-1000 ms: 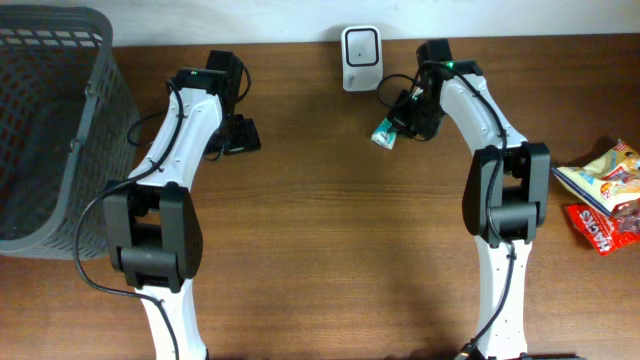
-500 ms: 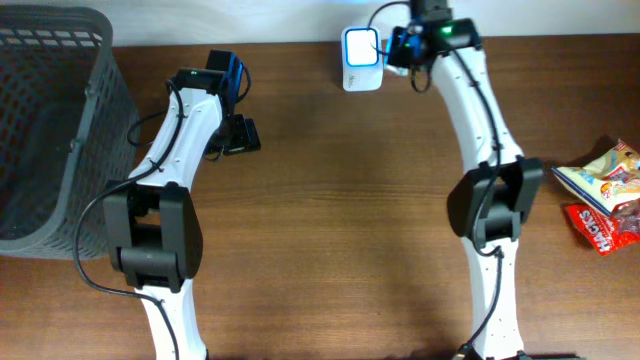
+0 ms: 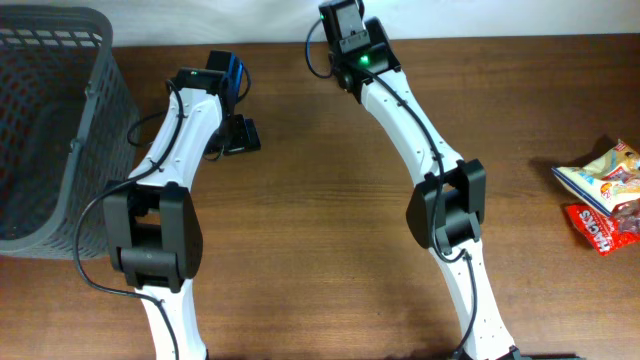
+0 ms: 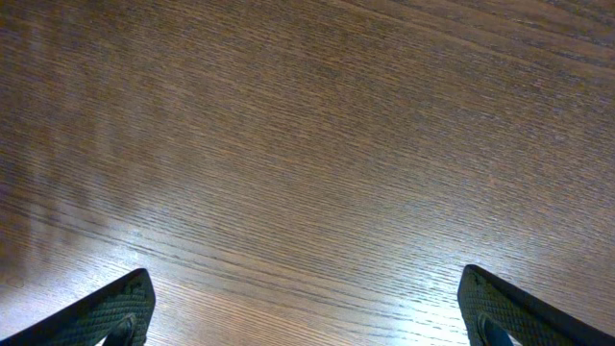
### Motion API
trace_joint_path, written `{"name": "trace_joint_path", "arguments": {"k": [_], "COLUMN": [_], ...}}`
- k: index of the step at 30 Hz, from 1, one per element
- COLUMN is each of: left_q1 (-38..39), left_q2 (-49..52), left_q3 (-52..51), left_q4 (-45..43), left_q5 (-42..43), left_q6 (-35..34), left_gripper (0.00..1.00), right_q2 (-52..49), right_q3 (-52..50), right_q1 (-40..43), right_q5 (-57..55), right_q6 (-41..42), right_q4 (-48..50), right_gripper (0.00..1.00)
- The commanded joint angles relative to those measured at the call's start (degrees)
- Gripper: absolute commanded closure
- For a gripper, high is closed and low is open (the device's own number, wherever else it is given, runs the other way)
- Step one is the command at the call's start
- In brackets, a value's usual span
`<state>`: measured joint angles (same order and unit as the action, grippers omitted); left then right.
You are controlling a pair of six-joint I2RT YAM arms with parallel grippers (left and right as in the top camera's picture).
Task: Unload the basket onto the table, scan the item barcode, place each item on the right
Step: 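Raise the Kleenex pack up to the scanner face with the right gripper, then carry the Kleenex pack right and drop it beside the snack bags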
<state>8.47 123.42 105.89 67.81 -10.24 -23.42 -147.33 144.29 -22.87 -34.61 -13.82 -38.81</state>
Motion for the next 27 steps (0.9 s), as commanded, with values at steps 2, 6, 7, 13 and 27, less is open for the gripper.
{"name": "trace_joint_path", "arguments": {"k": [2,6,7,13,27], "left_q1": [-0.4,-0.4,-0.4,-0.4,-0.4], "left_q2": [-1.3,-1.3,-1.3,-1.3,-1.3], "left_q3": [-0.3,-0.3,-0.3,-0.3,-0.3], "left_q4": [-0.1,-0.1,-0.1,-0.1,-0.1], "left_q5": [0.4,0.4,0.4,0.4,0.4], "left_q6": [0.1,0.1,0.1,0.1,0.1], "left_gripper": [0.01,0.01,0.01,0.01,0.01], "right_q2": [-1.3,-1.2,-0.9,4.1,14.8], "right_q3": [-0.2,-0.1,-0.1,0.0,-0.1], "right_q1": [0.4,0.4,0.4,0.5,25.3], "right_q5": [-2.3,-8.9,-9.7,-14.4,0.4], "right_q6": [-0.8,-0.7,-0.7,5.4,56.4], "right_q4": [-0.1,1.1,1.0,-1.0,-45.4], "right_gripper": [0.96,0.96,0.96,0.96,0.96]}}
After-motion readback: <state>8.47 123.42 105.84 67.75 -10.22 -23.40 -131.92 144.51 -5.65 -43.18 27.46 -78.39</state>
